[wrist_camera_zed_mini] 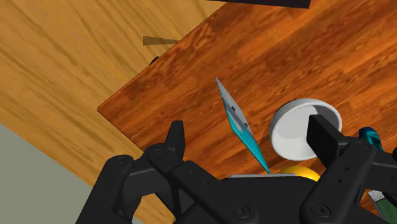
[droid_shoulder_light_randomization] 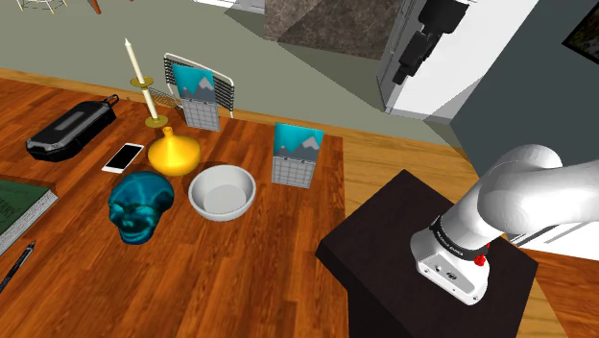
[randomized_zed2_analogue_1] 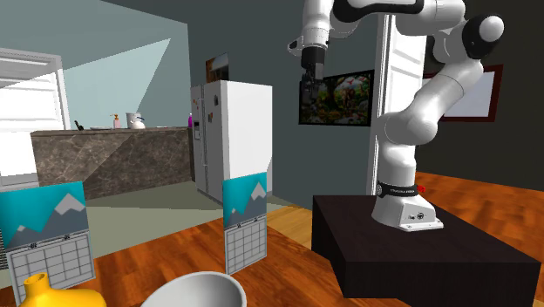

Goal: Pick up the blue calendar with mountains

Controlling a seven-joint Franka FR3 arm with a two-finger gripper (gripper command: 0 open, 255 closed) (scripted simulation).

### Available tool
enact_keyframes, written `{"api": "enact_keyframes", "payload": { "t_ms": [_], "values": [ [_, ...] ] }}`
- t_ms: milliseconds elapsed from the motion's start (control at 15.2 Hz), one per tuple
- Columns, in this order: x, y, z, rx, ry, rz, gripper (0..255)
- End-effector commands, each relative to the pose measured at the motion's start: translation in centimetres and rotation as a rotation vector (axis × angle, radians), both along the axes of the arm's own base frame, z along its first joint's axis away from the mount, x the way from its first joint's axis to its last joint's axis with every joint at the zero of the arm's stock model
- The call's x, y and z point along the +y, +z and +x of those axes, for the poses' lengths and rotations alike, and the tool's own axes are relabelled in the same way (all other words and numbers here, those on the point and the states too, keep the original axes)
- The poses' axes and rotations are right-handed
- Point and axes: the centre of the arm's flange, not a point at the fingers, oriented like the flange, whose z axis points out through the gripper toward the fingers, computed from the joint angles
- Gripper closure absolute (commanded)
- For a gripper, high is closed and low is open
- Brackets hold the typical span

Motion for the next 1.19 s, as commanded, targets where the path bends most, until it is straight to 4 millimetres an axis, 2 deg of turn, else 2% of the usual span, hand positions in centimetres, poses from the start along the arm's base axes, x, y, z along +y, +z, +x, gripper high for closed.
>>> {"api": "enact_keyframes", "payload": {
  "t_ms": [0,528,1122],
  "values": [
    [0.0,0.0,0.0,0.0,0.0,0.0,0],
    [2.1,-7.9,7.0,-0.005,0.242,-0.041,0],
    [6.0,-16.9,14.1,-0.011,0.515,-0.087,0]
  ]
}}
